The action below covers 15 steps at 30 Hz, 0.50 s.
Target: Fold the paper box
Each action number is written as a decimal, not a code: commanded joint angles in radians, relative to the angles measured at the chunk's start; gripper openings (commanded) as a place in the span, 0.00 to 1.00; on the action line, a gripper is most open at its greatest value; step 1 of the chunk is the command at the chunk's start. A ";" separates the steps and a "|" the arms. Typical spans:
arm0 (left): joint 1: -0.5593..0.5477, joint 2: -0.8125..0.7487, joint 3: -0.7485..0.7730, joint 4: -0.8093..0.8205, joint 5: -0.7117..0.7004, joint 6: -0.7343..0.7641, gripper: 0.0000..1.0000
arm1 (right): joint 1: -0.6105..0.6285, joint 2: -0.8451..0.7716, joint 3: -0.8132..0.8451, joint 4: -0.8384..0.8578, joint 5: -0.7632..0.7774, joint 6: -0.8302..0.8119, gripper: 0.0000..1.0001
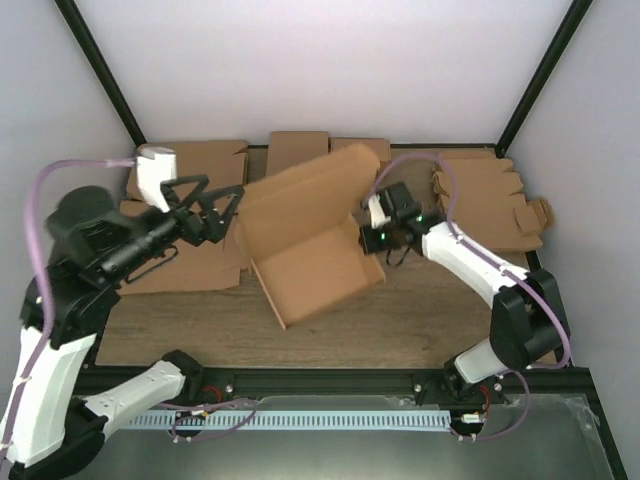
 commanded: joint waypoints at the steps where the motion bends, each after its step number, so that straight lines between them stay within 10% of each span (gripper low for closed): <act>1: -0.002 0.024 -0.102 -0.063 -0.042 -0.001 0.98 | -0.006 -0.016 -0.192 0.094 -0.223 0.179 0.01; 9: 0.000 0.014 -0.365 0.030 -0.021 -0.059 0.98 | -0.006 -0.024 -0.397 0.201 -0.102 0.227 0.01; 15: 0.001 0.023 -0.477 0.085 0.027 -0.088 0.98 | -0.002 -0.080 -0.461 0.260 -0.047 0.239 0.21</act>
